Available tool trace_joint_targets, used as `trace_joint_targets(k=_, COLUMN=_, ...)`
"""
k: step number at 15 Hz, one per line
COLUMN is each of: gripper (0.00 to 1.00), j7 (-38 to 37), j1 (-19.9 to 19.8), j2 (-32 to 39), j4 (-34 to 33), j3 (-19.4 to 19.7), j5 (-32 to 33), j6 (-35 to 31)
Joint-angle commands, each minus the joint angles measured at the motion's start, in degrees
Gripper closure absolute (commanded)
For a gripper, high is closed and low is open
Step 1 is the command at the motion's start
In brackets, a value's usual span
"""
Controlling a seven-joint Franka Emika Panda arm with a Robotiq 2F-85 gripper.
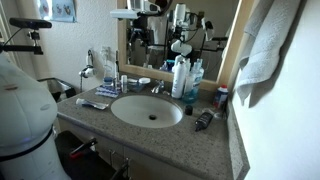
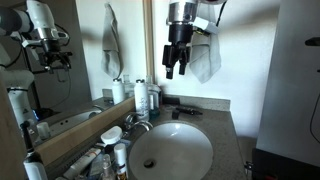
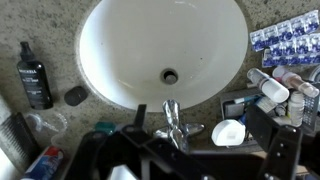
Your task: Open the tap then close it
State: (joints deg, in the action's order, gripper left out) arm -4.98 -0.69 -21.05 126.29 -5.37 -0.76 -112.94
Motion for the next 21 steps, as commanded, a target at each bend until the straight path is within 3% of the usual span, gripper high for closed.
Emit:
trace_joint_targets(k=1, gripper=0.0, j7=8.23, j1=1.22, j2=9.43, j4=-6.52, j3=2.55, j5=1.07, j6=-3.27)
trace_joint_targets(k=10, gripper=0.0, j7=22.83, j1=1.12, j2=24.33, j4=-12.48, j3=4.46, j5=-2.78, j6=-10.39)
trace_joint_targets(k=21, gripper=0.0, j7=24.66, j1=-0.04, j2=35.26, j4=-15.61, j3=3.19, j5=-5.3, j6=-19.5)
